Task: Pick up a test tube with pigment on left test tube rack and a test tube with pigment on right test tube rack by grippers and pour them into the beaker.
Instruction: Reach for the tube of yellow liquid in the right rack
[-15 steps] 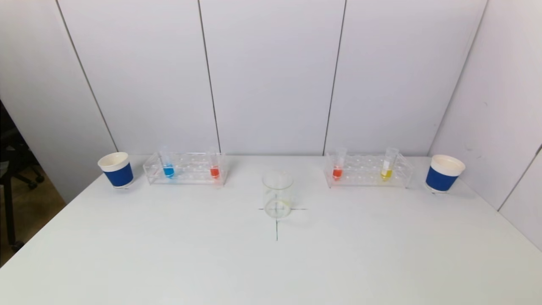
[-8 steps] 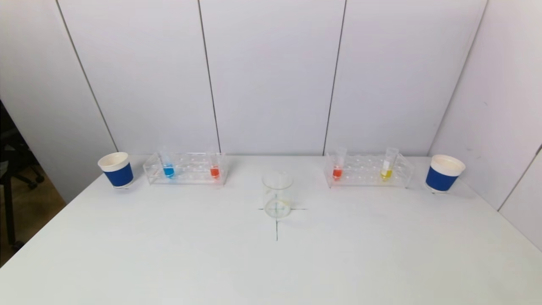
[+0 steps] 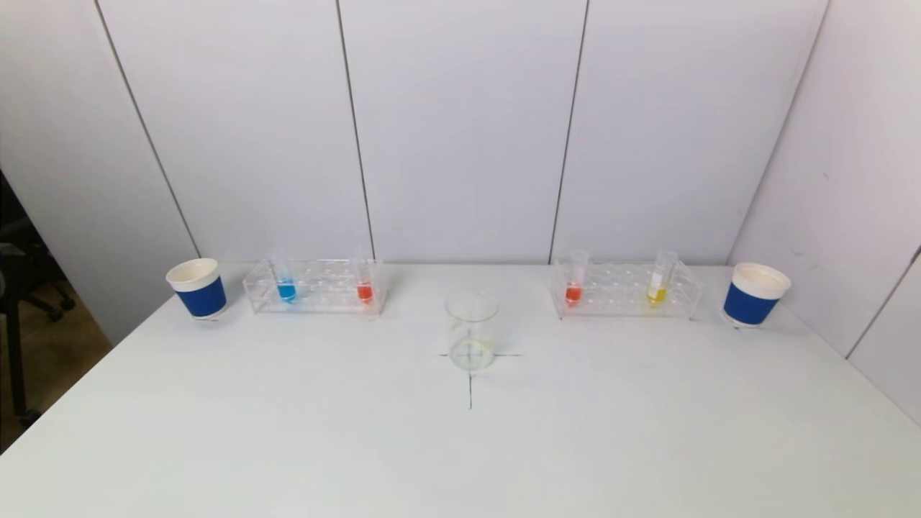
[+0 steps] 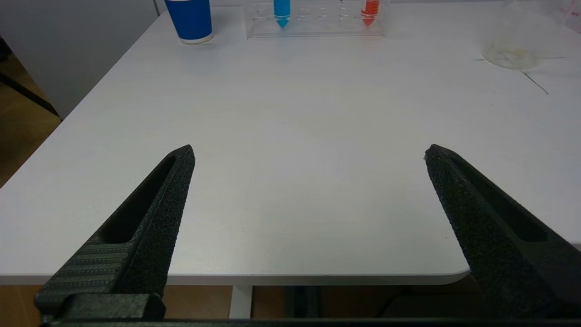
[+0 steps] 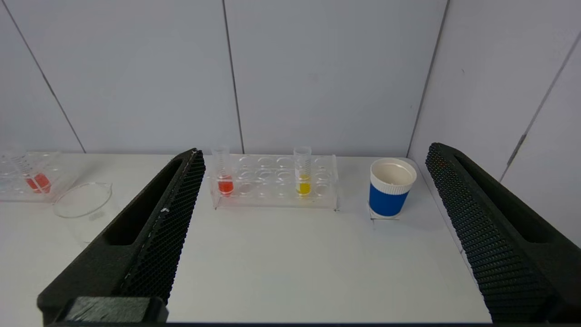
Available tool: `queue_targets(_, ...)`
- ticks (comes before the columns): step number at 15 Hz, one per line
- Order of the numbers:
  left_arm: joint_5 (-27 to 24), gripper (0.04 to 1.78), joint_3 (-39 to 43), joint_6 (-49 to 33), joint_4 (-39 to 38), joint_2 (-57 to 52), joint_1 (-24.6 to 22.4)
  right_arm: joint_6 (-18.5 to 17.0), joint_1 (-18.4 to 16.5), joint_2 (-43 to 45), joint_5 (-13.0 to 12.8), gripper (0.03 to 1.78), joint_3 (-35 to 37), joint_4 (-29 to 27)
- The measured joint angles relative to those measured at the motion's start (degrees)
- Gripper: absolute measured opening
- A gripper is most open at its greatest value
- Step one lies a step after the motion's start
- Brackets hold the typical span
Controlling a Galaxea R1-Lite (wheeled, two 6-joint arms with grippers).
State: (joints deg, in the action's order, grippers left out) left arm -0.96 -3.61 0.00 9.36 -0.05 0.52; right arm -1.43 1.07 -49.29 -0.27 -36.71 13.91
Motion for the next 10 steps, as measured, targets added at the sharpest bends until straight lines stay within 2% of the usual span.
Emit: queue_targets(10, 0.0, 1.77, 0.0, 0.0, 0.0, 0.0, 0.0, 0.3, 0.1, -23.0, -0.1, 1.77, 2.5, 20.7)
